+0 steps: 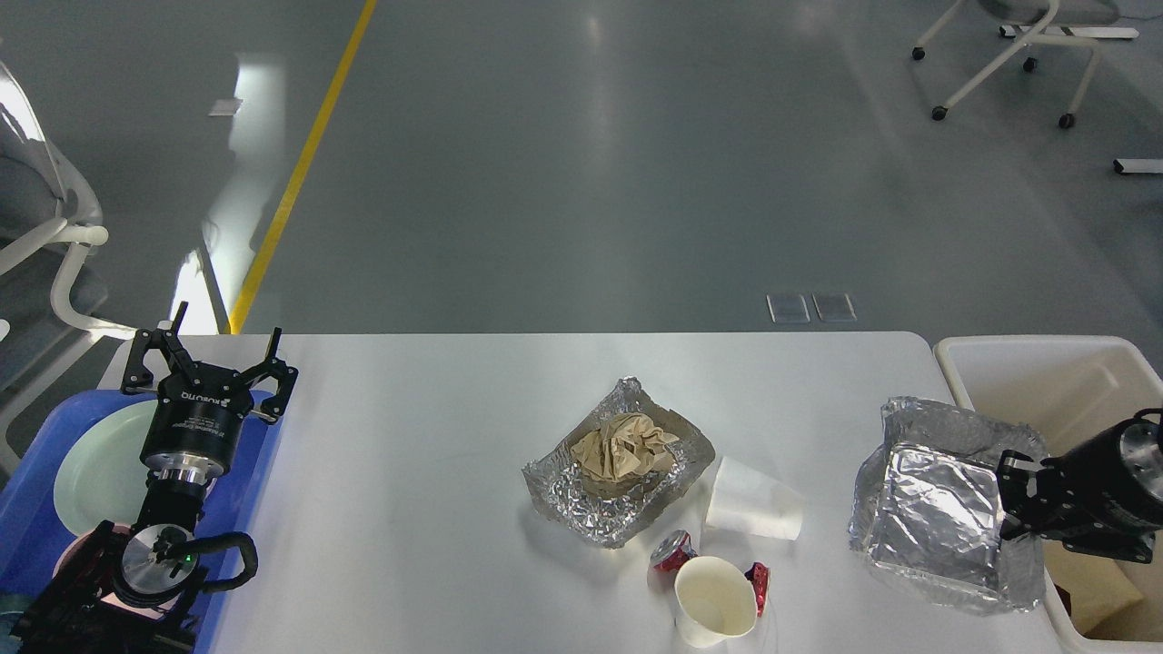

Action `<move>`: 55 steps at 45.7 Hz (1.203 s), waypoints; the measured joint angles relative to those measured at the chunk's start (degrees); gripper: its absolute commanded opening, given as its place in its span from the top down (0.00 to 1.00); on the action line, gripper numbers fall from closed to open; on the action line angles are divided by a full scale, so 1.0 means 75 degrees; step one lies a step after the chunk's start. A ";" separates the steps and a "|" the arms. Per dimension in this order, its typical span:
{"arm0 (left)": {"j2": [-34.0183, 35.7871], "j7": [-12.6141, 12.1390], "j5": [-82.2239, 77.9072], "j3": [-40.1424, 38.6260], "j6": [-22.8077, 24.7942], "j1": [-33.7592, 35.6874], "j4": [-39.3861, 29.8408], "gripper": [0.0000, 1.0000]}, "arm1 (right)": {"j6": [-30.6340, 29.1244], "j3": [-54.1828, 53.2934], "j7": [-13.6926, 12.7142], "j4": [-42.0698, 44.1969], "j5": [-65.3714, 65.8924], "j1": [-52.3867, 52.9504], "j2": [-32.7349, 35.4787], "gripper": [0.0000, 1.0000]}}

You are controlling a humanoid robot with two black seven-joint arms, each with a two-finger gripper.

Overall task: Tidy desktop
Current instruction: 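Lift the foil sheet with the right gripper over the white bin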

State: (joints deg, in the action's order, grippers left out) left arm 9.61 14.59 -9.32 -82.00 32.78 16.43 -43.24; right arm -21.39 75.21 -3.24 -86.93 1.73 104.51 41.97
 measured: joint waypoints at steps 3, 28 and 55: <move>-0.0001 0.0000 0.0001 0.0000 0.0000 0.0000 0.0000 0.03 | -0.0390 0.0304 -0.0002 -0.0206 0.0003 0.0779 0.0005 1.00; -0.0001 0.0000 0.0000 0.0000 0.0000 -0.0001 0.0000 0.03 | -0.1174 0.1140 -0.0119 -0.1297 0.0114 0.3778 -0.0865 1.00; -0.0004 0.0000 0.0001 -0.0002 0.0000 0.0000 0.0000 0.03 | -0.1102 0.0274 -0.0101 0.2974 0.0132 0.0486 0.1315 1.00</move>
State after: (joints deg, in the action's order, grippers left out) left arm 9.58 14.59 -9.31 -82.01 32.78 16.44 -43.24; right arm -29.66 77.26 -4.00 -64.62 2.72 108.15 51.83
